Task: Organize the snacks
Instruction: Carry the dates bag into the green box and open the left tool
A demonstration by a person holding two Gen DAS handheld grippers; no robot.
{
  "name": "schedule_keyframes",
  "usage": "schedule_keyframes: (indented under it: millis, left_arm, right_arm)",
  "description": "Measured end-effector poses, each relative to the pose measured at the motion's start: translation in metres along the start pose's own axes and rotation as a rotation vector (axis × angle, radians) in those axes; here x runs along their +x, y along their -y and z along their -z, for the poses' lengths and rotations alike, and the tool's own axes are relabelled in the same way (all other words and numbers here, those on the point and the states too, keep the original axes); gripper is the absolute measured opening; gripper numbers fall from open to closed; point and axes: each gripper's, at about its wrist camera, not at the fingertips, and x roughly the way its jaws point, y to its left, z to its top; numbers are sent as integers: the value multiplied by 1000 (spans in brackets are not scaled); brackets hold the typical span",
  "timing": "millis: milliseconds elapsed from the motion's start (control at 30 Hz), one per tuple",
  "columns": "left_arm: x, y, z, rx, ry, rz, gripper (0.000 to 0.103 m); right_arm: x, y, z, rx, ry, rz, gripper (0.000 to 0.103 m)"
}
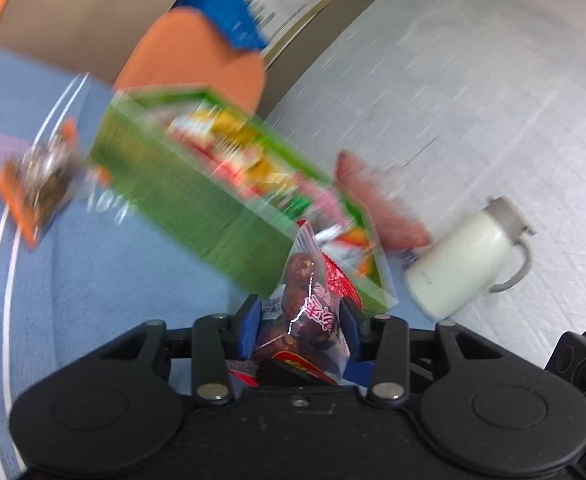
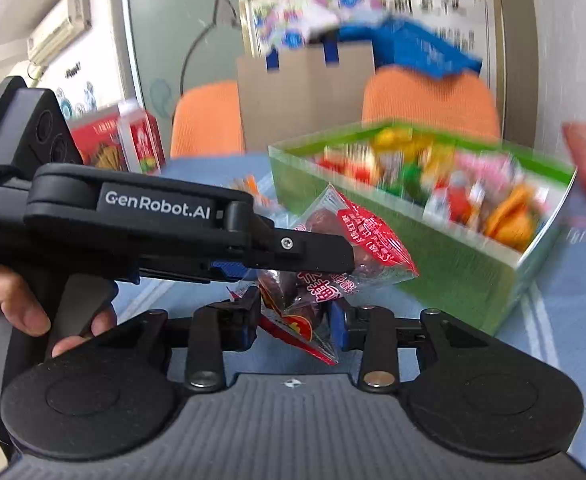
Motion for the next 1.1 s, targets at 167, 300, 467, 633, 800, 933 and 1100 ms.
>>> schedule_keyframes:
  millis: [167, 300, 467, 633, 800, 933, 1100]
  left_arm:
    - [-5, 34, -34, 105, 100, 28, 74]
    - [10, 41, -60, 129, 140, 46, 73]
    - [41, 35, -84, 145, 146, 52, 73]
    - [68, 21, -97, 144, 125, 22, 73]
    - [87, 7, -103, 134, 97, -11, 74]
    - [96, -3, -103, 126, 81, -47, 88]
    - [86, -4, -90, 165, 111, -112, 103]
  right_arm:
    - [-19, 7, -32, -42, 147, 12, 63]
    - [-14, 23, -54, -61, 213, 34, 62]
    - [8, 47, -71, -22, 236, 54, 62]
    - [33, 67, -79, 47, 213, 48, 62]
    - [52, 74, -79, 56, 183, 58, 62]
    - [65, 78, -78, 57, 151, 76, 64]
    - [76, 79, -72, 41, 91, 163, 103]
